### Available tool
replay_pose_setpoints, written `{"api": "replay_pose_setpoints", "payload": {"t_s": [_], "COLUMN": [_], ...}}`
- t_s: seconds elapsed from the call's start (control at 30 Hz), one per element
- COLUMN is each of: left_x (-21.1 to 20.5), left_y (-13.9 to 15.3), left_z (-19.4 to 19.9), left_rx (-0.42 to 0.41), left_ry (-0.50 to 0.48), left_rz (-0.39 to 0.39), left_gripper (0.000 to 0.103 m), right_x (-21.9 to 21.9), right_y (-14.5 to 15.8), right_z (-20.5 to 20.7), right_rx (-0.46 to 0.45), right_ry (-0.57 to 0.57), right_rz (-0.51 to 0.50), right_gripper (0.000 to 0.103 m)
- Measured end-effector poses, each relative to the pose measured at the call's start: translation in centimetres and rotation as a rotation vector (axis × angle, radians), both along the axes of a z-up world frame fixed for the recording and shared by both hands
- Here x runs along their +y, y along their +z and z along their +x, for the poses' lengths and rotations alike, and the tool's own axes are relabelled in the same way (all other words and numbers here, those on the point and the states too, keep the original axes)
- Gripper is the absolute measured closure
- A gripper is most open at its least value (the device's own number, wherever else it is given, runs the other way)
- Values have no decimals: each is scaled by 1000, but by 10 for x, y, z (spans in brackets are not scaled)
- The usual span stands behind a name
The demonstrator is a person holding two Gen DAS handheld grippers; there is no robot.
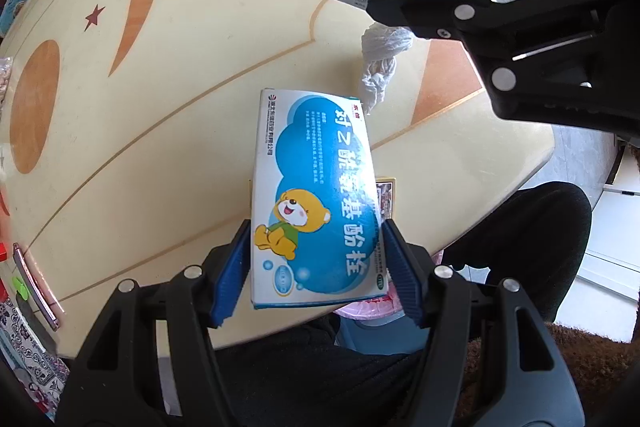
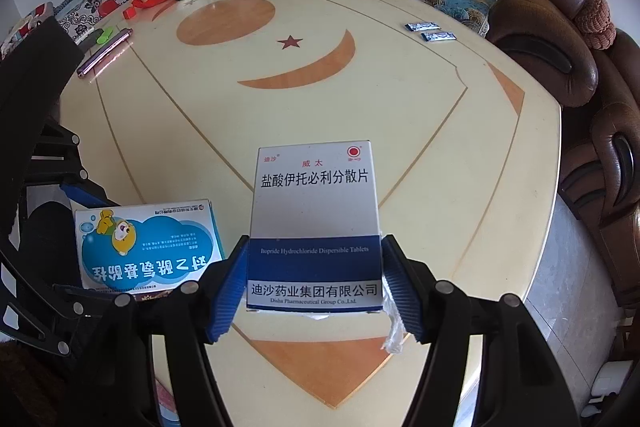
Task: Collect trash
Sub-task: 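Lift both medicine boxes off the table and hold them up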
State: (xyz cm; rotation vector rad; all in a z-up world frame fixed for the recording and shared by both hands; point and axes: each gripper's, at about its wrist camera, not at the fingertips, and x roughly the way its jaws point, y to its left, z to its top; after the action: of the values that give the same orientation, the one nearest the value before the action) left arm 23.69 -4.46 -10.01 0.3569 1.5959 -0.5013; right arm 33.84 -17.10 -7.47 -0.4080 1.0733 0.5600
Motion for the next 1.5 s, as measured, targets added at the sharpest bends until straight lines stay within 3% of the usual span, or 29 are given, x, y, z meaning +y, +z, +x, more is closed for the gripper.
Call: {"api": "replay_pose_setpoints", "payload": {"t_s": [0.3,0.5,0.73,0.97,1.23,1.5], "left_x": [2,-2,-10,-12,-9,-5], "left_y": [3,-2,-1,-4,1,-1], "left_z": [-14,-19,-13,-6,-3,-4], "left_rx": [-25,-23,-15,2,6,11], "left_ry": [10,-3,-17,-20,-25,-21], "left_rz": [-12,-15,-13,-9,-15,-13], "left_gripper": [40,40,40,40,40,40], "right_x": [-8,-17,-30,-24,-29,-16], "right_y": [10,-28,-64,-80,-79,-80], "right_z": [-13,-31,-55,-79,-66,-55], "right_rx": [16,78,182,164,157,106], "right_ry": [-27,-50,-60,-38,-86,-73], "right_rz": [15,-39,-5,-31,0,-48], "right_gripper": [40,40,39,38,36,36]}}
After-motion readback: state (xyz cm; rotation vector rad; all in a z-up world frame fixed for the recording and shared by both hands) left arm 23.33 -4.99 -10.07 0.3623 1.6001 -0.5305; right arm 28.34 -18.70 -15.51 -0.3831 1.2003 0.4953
